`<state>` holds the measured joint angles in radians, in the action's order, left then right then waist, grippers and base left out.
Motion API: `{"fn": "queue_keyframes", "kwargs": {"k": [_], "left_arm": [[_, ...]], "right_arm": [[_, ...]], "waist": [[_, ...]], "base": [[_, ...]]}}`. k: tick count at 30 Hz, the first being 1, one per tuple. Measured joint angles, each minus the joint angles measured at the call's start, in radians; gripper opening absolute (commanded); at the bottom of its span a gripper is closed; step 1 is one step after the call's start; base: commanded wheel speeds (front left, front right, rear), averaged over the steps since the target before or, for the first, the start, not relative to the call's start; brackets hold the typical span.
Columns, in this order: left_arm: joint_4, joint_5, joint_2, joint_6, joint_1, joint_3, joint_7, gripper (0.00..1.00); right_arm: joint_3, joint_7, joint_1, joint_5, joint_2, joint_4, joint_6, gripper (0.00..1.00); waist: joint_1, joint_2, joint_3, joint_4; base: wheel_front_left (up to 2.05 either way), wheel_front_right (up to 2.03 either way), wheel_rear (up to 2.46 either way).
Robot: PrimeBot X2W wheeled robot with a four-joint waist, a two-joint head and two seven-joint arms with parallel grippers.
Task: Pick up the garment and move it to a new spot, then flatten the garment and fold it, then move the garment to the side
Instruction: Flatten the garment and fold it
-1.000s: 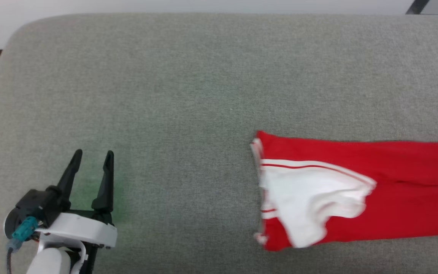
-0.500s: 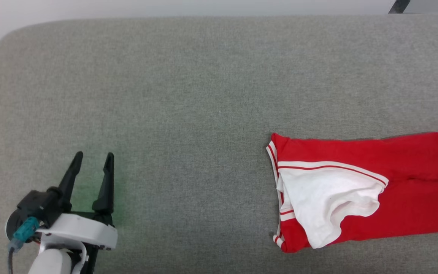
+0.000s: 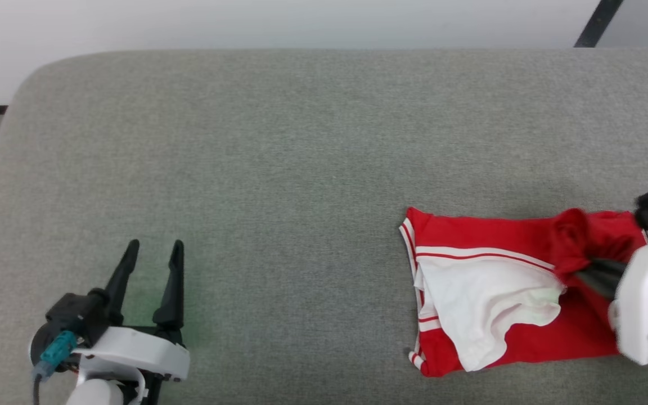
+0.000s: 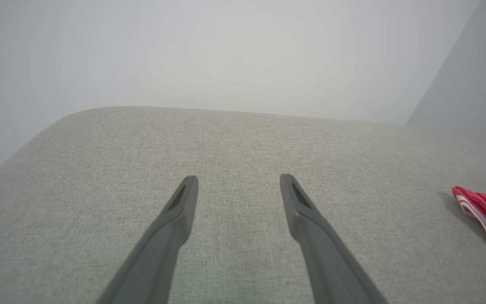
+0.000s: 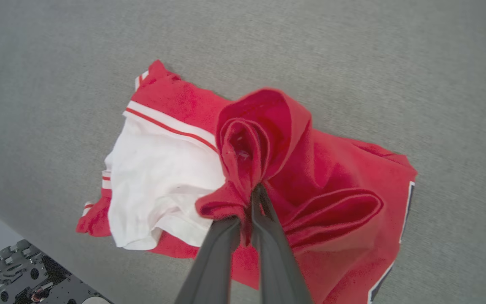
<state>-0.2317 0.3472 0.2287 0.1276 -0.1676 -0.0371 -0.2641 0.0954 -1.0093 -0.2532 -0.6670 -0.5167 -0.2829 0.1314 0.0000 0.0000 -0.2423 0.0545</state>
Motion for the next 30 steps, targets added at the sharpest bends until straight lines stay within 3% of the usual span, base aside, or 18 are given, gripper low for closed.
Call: {"fn": "queue_keyframes", "kwargs": {"k": [10, 22, 23, 24, 25, 30], "left_arm": [[-0.016, 0.0, -0.023, 0.001, -0.002, -0.017, 0.0, 1.0], [-0.037, 0.007, -0.034, 0.001, -0.003, -0.029, 0.0, 1.0], [-0.038, 0.009, -0.034, 0.001, -0.003, -0.029, 0.0, 1.0], [-0.039, 0.011, -0.033, 0.001, -0.003, -0.029, 0.0, 1.0], [-0.041, 0.012, -0.033, 0.001, -0.003, -0.027, 0.0, 1.0], [-0.053, 0.024, -0.027, 0.001, -0.003, -0.018, 0.0, 1.0]], "right_arm": [[0.199, 0.026, -0.085, 0.0, 0.081, 0.043, 0.0, 0.0], [0.272, 0.099, -0.115, -0.009, 0.109, 0.136, 0.0, 0.0], [0.276, 0.105, -0.115, -0.009, 0.109, 0.14, 0.0, 0.33], [0.28, 0.115, -0.115, -0.008, 0.108, 0.141, 0.0, 0.91], [0.285, 0.131, -0.118, -0.01, 0.11, 0.139, 0.0, 1.0], [0.28, 0.186, -0.13, -0.016, 0.109, 0.145, 0.0, 1.0]], "waist": [[0.0, 0.0, 0.004, 0.054], [0.0, 0.0, 0.019, 0.084], [0.0, 0.0, 0.02, 0.084], [0.0, 0.0, 0.021, 0.082], [-0.0001, 0.0, 0.022, 0.08], [0.0, 0.0, 0.035, 0.066]], "base": [[0.0, 0.0, 0.0], [0.0, 0.0, 0.0], [0.0, 0.0, 0.0], [0.0, 0.0, 0.0], [0.0, 0.0, 0.0], [0.0, 0.0, 0.0]]}}
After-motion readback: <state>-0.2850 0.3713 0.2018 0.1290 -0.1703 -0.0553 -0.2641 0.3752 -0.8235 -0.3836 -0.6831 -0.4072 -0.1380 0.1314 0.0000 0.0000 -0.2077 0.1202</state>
